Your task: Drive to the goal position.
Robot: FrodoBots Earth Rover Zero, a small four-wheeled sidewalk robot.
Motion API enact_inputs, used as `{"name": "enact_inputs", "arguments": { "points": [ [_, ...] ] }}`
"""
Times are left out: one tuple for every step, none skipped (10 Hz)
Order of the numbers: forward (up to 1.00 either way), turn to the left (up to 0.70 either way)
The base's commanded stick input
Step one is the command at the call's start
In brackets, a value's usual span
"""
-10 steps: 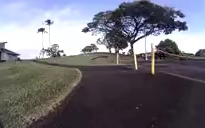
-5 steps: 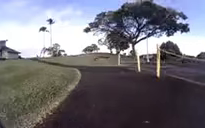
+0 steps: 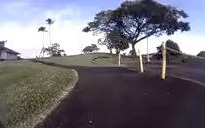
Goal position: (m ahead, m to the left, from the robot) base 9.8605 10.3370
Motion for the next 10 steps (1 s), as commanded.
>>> {"name": "enact_inputs", "arguments": {
  "points": [
    [0.70, 0.00],
    [0.70, 0.00],
    [0.74, 0.00],
    [0.79, 0.00],
    [0.85, 0.00],
    [0.97, 0.00],
    [1.00, 0.00],
    [1.00, 0.00],
    [1.00, 0.00],
    [1.00, 0.00]
  ]
}}
